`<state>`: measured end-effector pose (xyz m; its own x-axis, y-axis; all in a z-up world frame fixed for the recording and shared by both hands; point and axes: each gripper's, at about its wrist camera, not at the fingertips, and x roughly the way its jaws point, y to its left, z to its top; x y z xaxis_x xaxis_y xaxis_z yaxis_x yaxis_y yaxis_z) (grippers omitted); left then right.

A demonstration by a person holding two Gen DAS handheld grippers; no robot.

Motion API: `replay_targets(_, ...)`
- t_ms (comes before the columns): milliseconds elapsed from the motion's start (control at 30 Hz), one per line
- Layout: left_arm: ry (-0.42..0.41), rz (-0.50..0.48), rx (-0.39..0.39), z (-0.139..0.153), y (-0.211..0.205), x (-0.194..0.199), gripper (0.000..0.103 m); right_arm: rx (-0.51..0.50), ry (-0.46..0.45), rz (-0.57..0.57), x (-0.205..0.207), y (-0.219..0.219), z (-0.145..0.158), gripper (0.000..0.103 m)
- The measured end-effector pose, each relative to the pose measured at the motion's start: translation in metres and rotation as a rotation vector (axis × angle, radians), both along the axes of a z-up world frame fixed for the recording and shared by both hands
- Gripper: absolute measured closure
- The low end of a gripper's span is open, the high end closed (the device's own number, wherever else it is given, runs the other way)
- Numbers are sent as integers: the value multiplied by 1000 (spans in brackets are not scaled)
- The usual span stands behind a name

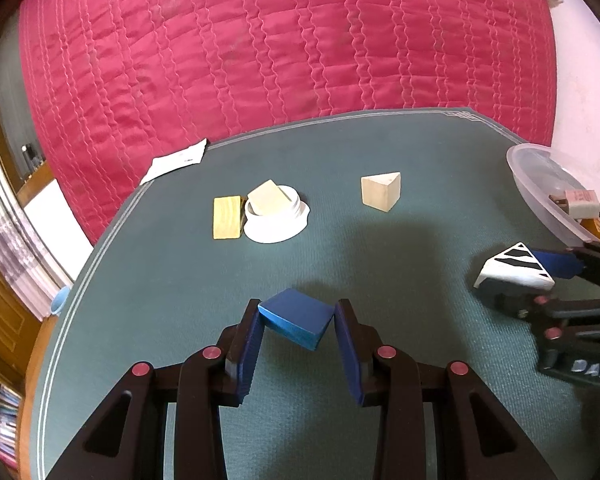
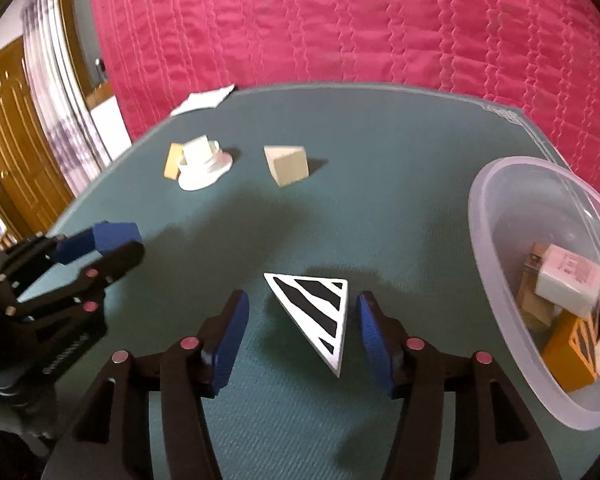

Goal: Organize rigid objects
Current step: 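Carry both blocks over the clear bowl and open both grippers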

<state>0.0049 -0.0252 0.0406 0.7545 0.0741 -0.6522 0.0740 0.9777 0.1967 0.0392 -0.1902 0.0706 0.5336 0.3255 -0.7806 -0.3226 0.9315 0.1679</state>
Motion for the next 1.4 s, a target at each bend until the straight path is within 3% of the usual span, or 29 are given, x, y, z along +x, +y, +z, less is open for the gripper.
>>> replay_targets(33, 5, -3, -8, 0, 1, 1, 65, -15, -3, -3, -1, 1, 0, 49)
replay_targets(67, 10, -7, -19, 0, 2, 1, 65, -34, -12, -2, -1, 4, 0, 62)
replay_targets(200, 32, -26, -91, 2, 8, 4, 65, -68, -37, -11, -5, 7, 3, 65)
replay_targets(400, 56, -42, -175, 6, 15, 5, 65, 8, -100, -94, -20, -21, 25, 71)
replay_targets(767, 84, -93, -168, 11, -16, 5, 65, 81, -194, -295, -40, -97, 58, 71)
replay_targets(900, 72, -121, -168, 18, -31, 2, 65, 40, -242, -411, -41, -126, 64, 71)
replay_targets(1000, 72, -144, -169, 22, -42, 1, 65, 37, -256, -506, -42, -148, 63, 69)
replay_targets(1067, 72, -158, -163, 24, -50, 1, 65, 40, -248, -550, -42, -161, 59, 59)
replay_targets(1400, 62, -271, -135, 36, -105, 3, 65, 18, -256, -723, -47, -189, 50, 59)
